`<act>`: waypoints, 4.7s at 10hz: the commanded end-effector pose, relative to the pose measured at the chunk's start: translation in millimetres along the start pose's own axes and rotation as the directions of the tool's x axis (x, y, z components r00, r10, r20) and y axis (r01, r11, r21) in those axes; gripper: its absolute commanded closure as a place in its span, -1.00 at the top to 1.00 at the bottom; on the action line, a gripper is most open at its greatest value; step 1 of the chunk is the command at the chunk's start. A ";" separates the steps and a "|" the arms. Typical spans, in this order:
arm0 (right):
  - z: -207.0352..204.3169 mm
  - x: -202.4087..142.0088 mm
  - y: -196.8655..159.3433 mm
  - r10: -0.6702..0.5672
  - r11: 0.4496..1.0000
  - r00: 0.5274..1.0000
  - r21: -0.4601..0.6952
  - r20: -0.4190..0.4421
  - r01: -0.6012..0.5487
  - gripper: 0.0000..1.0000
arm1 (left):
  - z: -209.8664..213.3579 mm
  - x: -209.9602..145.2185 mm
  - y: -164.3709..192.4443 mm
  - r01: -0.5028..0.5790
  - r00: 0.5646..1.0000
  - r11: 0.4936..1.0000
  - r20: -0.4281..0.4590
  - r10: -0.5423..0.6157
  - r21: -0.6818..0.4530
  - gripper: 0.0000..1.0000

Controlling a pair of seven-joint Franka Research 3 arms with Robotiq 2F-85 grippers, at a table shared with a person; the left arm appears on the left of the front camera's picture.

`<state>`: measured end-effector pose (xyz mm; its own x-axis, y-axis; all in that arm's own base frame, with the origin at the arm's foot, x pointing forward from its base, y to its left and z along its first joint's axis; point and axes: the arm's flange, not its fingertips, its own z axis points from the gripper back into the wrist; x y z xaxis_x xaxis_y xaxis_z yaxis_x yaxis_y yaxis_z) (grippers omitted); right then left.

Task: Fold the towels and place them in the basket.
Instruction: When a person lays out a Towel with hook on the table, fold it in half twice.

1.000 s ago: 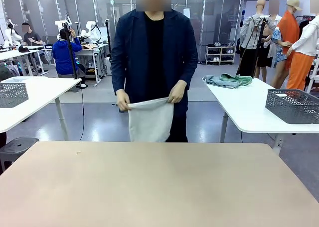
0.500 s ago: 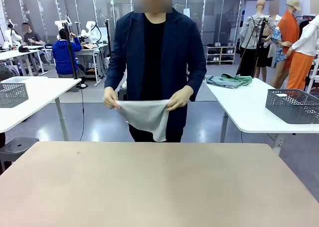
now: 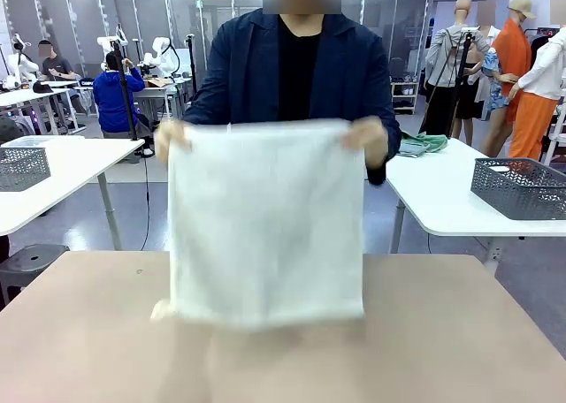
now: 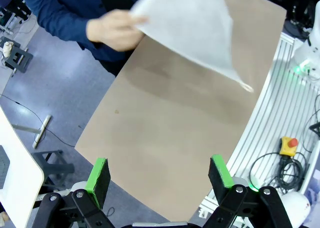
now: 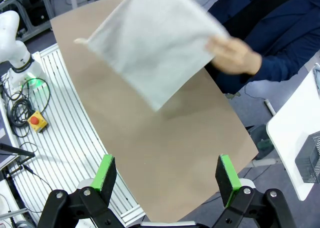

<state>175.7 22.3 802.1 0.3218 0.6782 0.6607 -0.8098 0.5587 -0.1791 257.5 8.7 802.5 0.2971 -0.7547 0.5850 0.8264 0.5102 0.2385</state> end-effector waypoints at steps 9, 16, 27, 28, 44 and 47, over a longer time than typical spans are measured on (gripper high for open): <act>1.1 0.3 -0.1 0.005 1.000 1.000 -0.003 0.006 -0.005 1.00 | -0.4 0.3 -1.1 0.011 1.000 1.000 0.010 -0.011 -0.011 1.00; 1.1 0.3 -0.1 0.005 1.000 1.000 -0.003 0.006 -0.005 1.00 | -0.4 0.3 -1.1 0.011 1.000 1.000 0.010 -0.011 -0.011 1.00; -288.6 -39.1 119.1 0.415 0.834 0.880 0.483 -0.231 -0.266 1.00 | -279.5 -47.0 -141.4 0.252 0.872 0.901 -0.322 -0.369 -0.353 1.00; -313.0 -51.8 121.2 0.436 0.817 0.865 0.513 -0.247 -0.265 1.00 | -298.2 -54.5 -144.5 0.287 0.857 0.882 -0.311 -0.410 -0.373 1.00; -458.6 -83.0 146.1 0.507 0.852 0.706 0.409 -0.494 -0.326 1.00 | -449.3 -72.1 -207.1 0.385 0.742 0.836 -0.407 -0.532 -0.391 1.00; -485.8 -106.0 141.8 0.486 0.861 0.702 0.424 -0.521 -0.282 1.00 | -473.0 -97.6 -207.2 0.420 0.722 0.830 -0.420 -0.550 -0.367 1.00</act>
<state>271.7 273.9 371.1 0.0583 0.9983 -0.0063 -0.9982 0.0582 -0.0155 314.3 -246.4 361.9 -0.0554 -0.9983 -0.0199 0.9927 -0.0572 0.1059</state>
